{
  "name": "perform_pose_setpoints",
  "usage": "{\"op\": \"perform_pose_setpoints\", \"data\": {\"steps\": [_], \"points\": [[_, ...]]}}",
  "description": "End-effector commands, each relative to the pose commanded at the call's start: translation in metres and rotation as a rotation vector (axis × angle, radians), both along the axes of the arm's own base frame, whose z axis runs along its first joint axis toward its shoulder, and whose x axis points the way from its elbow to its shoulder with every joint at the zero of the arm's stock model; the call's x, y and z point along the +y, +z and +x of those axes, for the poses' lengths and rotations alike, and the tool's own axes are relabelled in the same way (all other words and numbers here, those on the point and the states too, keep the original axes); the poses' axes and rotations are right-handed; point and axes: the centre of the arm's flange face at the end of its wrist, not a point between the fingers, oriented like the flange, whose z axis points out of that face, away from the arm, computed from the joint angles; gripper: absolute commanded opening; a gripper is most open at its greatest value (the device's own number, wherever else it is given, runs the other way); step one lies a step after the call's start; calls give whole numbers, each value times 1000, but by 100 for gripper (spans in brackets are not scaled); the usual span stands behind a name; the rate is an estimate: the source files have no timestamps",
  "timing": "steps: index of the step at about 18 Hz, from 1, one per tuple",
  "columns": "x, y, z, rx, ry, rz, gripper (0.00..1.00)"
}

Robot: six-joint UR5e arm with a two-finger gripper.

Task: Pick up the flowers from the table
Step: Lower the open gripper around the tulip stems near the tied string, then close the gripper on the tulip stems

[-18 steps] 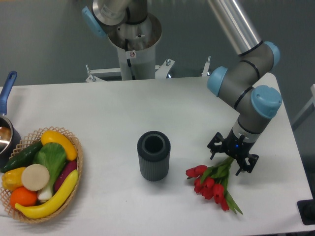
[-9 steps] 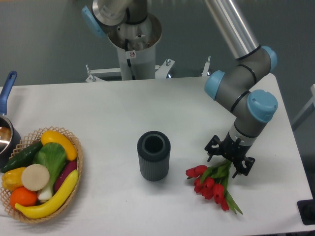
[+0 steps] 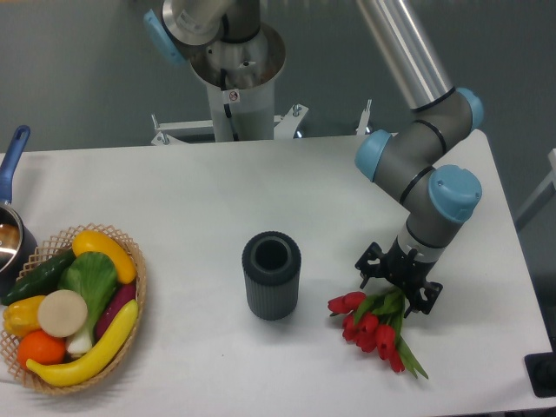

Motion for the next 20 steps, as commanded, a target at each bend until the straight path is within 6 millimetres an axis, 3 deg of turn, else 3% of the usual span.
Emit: {"op": "perform_pose_setpoints", "data": {"steps": [5,10,12,20], "points": [[-1,0,2,-1,0,-2,71],[-2,5,1,6,2,2,55],[-4,10,-1,13,6,6,43],[-14,21,-8,27,23,13,34]]}}
